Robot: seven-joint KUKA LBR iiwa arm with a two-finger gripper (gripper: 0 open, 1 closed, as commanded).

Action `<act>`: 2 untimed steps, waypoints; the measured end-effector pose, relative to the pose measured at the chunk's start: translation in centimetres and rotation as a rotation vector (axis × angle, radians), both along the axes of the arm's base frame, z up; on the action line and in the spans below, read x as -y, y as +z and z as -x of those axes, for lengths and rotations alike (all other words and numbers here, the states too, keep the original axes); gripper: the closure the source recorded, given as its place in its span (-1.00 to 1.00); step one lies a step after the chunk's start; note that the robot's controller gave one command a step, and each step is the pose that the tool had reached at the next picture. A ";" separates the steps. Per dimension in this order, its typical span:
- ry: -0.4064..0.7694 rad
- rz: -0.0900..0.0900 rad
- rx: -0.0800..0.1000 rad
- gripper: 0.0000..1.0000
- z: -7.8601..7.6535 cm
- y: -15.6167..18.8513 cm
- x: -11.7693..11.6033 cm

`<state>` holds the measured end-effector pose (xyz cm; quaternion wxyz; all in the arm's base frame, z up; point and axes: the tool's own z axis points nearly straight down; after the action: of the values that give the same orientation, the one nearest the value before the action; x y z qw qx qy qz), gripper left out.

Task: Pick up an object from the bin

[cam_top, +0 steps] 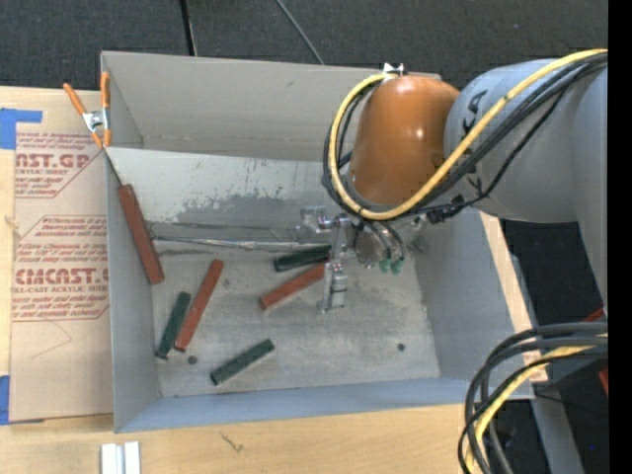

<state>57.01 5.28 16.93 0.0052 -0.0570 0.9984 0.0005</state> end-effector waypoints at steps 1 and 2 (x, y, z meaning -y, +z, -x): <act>0.028 0.000 -0.008 1.00 -0.2 -8.5 -0.5; 0.028 0.000 -0.008 1.00 -0.2 -8.5 -0.5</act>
Offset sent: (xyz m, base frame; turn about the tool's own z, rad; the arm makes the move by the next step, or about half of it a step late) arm 0.0000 0.0000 0.0000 0.0000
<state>57.24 5.82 8.46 0.0010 -0.0710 0.9975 0.0006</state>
